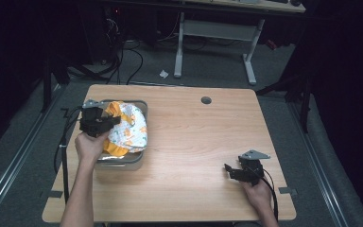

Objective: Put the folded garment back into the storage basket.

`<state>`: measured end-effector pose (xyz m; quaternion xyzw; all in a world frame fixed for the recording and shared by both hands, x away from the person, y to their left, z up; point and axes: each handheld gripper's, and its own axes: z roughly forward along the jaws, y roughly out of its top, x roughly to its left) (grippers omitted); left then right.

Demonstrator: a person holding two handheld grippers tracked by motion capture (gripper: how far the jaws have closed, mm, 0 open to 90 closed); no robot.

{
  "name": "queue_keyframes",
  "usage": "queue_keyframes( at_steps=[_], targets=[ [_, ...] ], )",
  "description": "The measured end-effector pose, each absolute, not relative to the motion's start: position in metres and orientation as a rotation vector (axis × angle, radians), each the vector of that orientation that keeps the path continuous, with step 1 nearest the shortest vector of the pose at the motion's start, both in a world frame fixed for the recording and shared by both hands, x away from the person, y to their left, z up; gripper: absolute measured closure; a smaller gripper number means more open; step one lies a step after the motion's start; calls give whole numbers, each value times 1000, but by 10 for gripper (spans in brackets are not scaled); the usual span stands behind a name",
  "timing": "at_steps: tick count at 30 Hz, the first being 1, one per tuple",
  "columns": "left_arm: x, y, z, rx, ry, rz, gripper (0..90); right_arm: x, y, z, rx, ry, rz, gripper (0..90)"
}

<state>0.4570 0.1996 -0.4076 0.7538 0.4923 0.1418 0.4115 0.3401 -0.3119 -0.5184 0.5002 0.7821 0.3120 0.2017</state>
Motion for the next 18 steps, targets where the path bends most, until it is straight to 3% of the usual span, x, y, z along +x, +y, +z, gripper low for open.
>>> queue_keyframes(
  at_steps=[18],
  targets=[
    [466,202,-437,1942,1335,371,790,340,-312,-518,1397,2184,871,285]
  ],
)
